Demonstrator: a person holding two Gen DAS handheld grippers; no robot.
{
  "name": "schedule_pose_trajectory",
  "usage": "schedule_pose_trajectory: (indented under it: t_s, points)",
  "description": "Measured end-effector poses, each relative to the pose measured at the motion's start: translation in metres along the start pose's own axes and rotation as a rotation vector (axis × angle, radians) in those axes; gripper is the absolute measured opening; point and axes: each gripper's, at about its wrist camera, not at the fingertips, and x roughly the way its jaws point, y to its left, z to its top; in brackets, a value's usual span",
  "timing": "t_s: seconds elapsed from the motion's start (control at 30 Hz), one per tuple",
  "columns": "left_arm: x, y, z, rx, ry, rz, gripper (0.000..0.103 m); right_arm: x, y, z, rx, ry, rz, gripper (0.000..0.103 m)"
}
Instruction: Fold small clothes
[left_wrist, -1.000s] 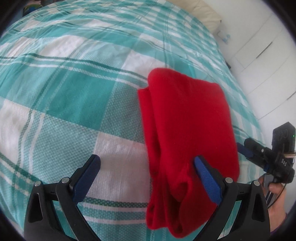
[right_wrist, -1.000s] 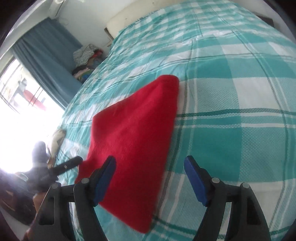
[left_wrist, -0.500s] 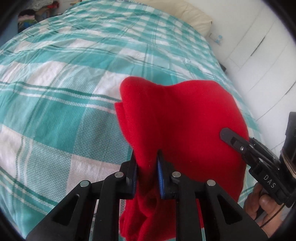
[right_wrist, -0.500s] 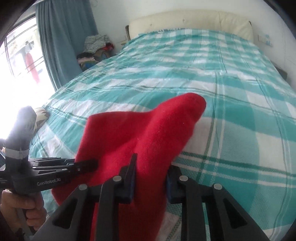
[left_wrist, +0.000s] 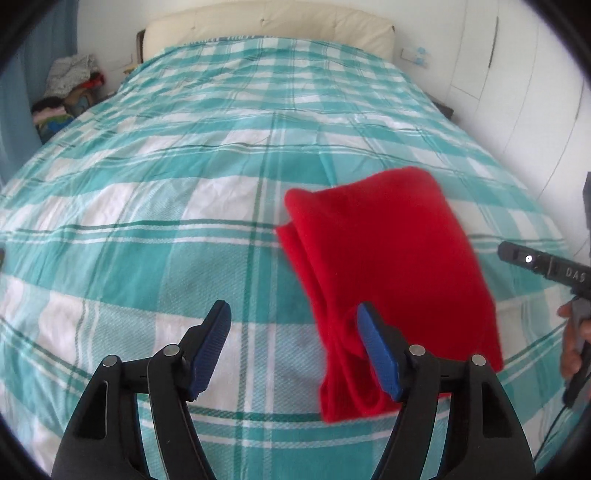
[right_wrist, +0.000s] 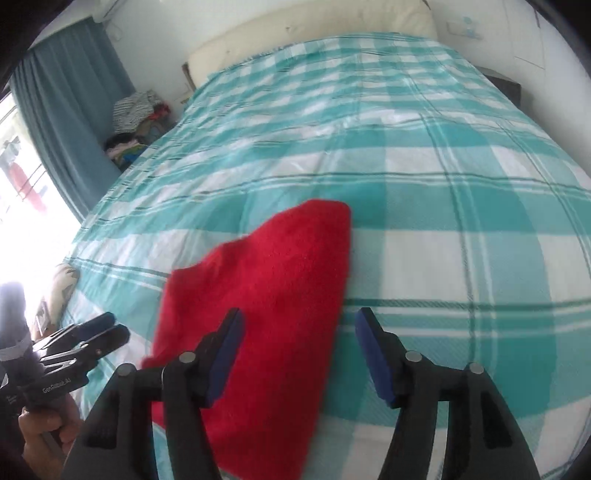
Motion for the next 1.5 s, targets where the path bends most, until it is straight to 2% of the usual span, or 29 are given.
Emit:
schedule_pose_trajectory:
  t_s: [0.07,0.13,0.2,0.37,0.5,0.63,0.73,0.83,1.07,1.23,1.5]
  points:
    - [-0.023,-0.009,-0.021,0.045,-0.072,0.042,0.093,-0.016,-0.015,-0.023,-0.007,-0.013,-0.046,0.072]
    - [-0.050,-0.018,-0.038,0.076,-0.154,0.070,0.102,-0.037,-0.017,-0.046,-0.055,-0.032,-0.083,0.079]
    - [-0.076,-0.027,-0.051,0.074,-0.203,0.106,0.102,-0.059,-0.010,-0.067,-0.105,-0.048,-0.110,0.084]
    - [-0.122,-0.039,-0.075,-0.016,-0.191,0.148,0.103,-0.118,0.019,-0.109,-0.208,-0.121,-0.103,0.097]
    - [-0.143,-0.051,-0.092,-0.026,-0.216,0.219,0.103,-0.147,0.046,-0.135,-0.312,-0.174,-0.105,0.098]
    - [-0.150,-0.062,-0.109,-0.028,-0.264,0.251,0.103,-0.157,0.065,-0.156,-0.370,-0.212,-0.123,0.099]
    - [-0.142,-0.065,-0.112,-0.044,-0.223,0.249,0.103,-0.158,0.071,-0.168,-0.368,-0.240,-0.123,0.099]
    - [-0.134,-0.069,-0.111,-0.043,-0.187,0.229,0.103,-0.154,0.072,-0.174,-0.360,-0.225,-0.120,0.099]
    - [-0.117,-0.072,-0.112,-0.030,-0.132,0.251,0.103,-0.146,0.062,-0.173,-0.310,-0.216,-0.139,0.099]
    - [-0.118,-0.068,-0.114,-0.018,-0.136,0.281,0.103,-0.139,0.065,-0.175,-0.316,-0.187,-0.116,0.099]
    - [-0.121,-0.064,-0.114,-0.040,-0.130,0.222,0.103,-0.133,0.073,-0.180,-0.329,-0.170,-0.107,0.099]
